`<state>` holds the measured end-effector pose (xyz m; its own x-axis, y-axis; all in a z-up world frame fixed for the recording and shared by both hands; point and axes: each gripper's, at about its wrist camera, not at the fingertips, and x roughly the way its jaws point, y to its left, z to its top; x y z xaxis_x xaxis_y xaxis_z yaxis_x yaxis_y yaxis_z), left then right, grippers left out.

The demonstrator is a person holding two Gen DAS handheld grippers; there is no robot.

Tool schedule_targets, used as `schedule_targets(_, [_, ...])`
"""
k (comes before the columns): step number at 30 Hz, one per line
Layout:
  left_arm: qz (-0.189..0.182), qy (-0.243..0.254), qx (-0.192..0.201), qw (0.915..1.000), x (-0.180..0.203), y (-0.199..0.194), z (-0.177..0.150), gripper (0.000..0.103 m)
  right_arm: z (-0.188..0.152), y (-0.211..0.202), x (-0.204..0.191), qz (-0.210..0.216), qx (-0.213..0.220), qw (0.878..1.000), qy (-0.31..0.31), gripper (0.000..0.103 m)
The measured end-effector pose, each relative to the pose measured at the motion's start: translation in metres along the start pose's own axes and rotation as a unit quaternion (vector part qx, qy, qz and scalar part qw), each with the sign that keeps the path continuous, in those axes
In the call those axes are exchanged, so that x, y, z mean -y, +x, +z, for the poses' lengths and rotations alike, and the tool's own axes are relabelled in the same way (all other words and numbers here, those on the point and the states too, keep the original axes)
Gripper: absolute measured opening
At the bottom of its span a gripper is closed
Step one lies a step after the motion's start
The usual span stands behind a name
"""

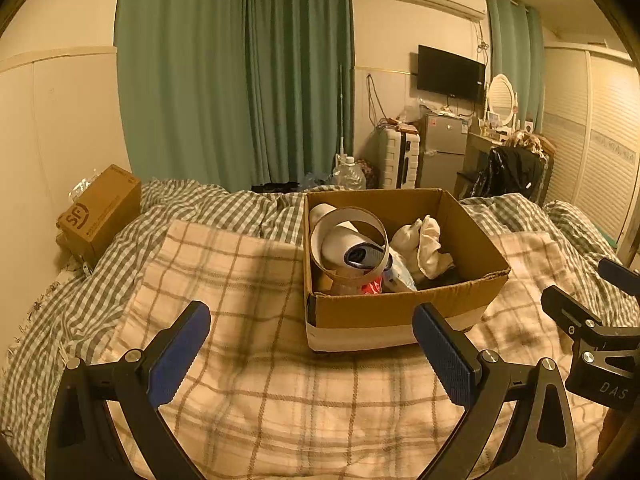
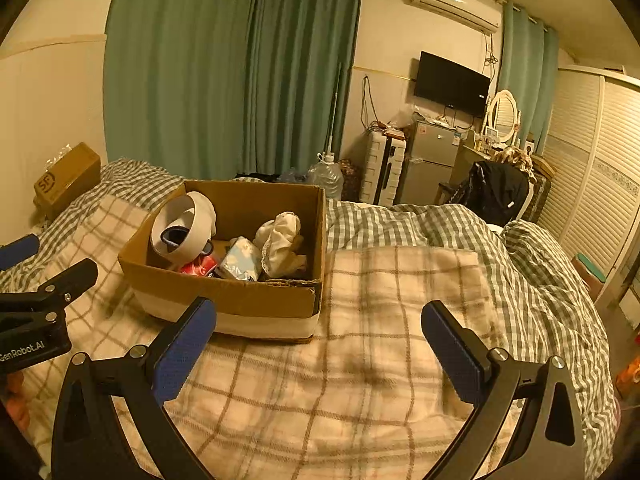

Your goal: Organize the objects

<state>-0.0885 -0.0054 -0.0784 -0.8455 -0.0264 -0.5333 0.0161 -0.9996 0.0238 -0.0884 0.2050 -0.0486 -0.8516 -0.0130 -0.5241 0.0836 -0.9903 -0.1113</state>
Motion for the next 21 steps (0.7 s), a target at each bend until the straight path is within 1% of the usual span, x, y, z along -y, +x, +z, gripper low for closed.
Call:
schedule_targets(11, [0.001, -0.001, -0.005, 1.0, 0.0015, 0.0023, -0.0012, 0.103, -0.0002, -0.0011, 0.0035, 0.001, 0.004, 1.0, 0.011, 0.103])
schedule_targets(21, [-0.006, -0.007, -0.011, 0.9999, 0.0, 0.0032, -0.0018, 0.103, -0.0013, -0.0013, 0.0027, 0.001, 0.0, 1.0, 0.011, 0.103])
